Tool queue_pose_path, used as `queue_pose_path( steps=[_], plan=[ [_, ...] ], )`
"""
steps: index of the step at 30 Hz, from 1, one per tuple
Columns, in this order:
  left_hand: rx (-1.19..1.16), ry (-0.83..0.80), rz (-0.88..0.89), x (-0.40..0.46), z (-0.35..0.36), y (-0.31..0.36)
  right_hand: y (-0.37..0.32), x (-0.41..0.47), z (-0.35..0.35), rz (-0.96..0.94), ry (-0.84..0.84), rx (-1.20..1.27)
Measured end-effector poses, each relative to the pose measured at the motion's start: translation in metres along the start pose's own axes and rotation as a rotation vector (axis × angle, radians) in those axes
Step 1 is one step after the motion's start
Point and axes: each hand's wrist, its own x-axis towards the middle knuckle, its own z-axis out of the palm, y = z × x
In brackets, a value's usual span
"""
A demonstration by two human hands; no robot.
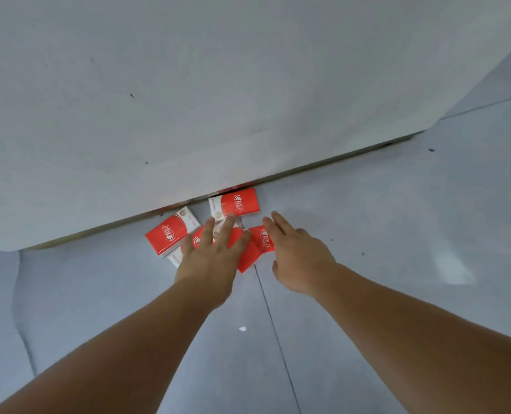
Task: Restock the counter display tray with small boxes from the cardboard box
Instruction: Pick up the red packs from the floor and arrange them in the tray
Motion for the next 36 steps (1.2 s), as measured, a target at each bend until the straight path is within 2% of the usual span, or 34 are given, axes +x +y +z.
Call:
queue_pose_path(
  steps=[7, 10, 17, 23, 32, 36],
  plan=[
    [-0.023, 0.021, -0.047, 0.002, 0.008, 0.001, -0.009, 0.011, 0.018, 0.069, 0.003, -0.156],
    [-0.065, 0.023, -0.068, -0.001, -0.001, 0.001, -0.011, 0.006, 0.013, 0.115, -0.036, -0.111],
    [-0.019, 0.078, -0.021, -0.039, -0.079, 0.015, -0.006, -0.041, -0.068, 0.218, 0.062, 0.007],
    [0.052, 0.076, 0.031, -0.141, -0.237, 0.063, -0.025, -0.177, -0.193, 0.315, 0.189, 0.107],
    [0.033, 0.092, 0.165, -0.335, -0.557, 0.109, -0.073, -0.419, -0.471, 0.444, 0.302, 0.293],
    [0.046, 0.131, 0.237, -0.411, -0.672, 0.115, -0.102, -0.504, -0.568, 0.476, 0.340, 0.327]
  ],
)
